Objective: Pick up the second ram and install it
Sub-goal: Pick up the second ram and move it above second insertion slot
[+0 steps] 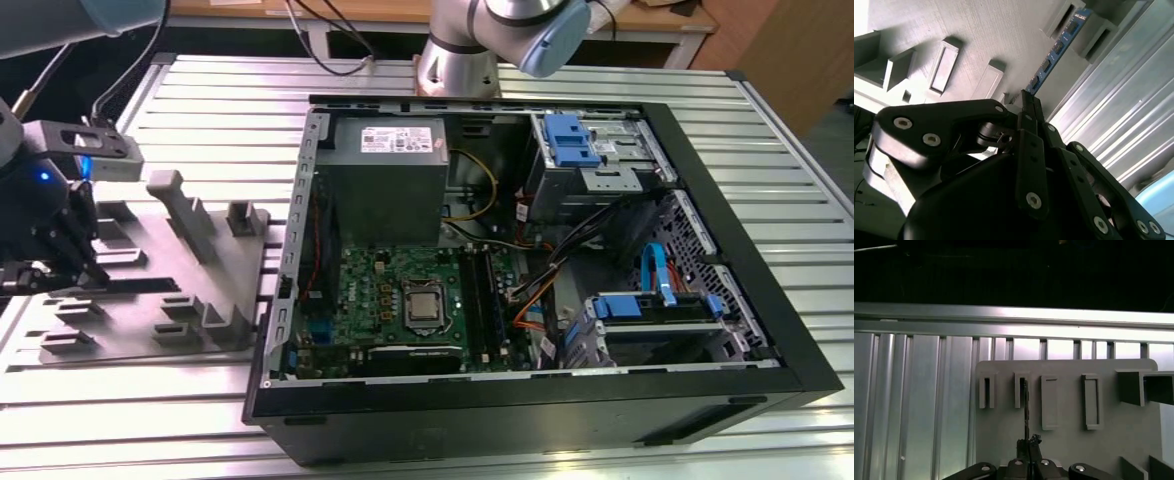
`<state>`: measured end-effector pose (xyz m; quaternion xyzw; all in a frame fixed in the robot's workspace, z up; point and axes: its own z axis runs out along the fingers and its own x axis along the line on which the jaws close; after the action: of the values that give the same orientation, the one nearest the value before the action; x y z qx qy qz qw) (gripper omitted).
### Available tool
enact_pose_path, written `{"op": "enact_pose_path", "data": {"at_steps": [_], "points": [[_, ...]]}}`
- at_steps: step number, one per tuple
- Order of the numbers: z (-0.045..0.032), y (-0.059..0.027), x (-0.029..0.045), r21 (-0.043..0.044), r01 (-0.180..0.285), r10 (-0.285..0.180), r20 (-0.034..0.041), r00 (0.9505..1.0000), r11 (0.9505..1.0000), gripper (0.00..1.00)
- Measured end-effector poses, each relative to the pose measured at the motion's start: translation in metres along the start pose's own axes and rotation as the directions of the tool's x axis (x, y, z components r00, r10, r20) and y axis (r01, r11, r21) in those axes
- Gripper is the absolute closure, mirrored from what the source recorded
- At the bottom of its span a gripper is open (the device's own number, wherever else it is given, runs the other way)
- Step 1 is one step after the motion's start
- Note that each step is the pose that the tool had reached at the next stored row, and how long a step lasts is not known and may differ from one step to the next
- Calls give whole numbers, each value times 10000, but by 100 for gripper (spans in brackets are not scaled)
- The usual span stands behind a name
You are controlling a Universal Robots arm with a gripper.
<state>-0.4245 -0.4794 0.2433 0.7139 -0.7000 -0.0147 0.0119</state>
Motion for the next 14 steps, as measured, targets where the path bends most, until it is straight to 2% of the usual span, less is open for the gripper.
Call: {"op": "enact_pose_path", "data": {"at_steps": [5, 14], "points": [[-107, 4, -3, 1, 0, 0, 1, 10000, 10000, 88], [-371, 14, -7, 1, 0, 0, 1, 10000, 10000, 88]]}}
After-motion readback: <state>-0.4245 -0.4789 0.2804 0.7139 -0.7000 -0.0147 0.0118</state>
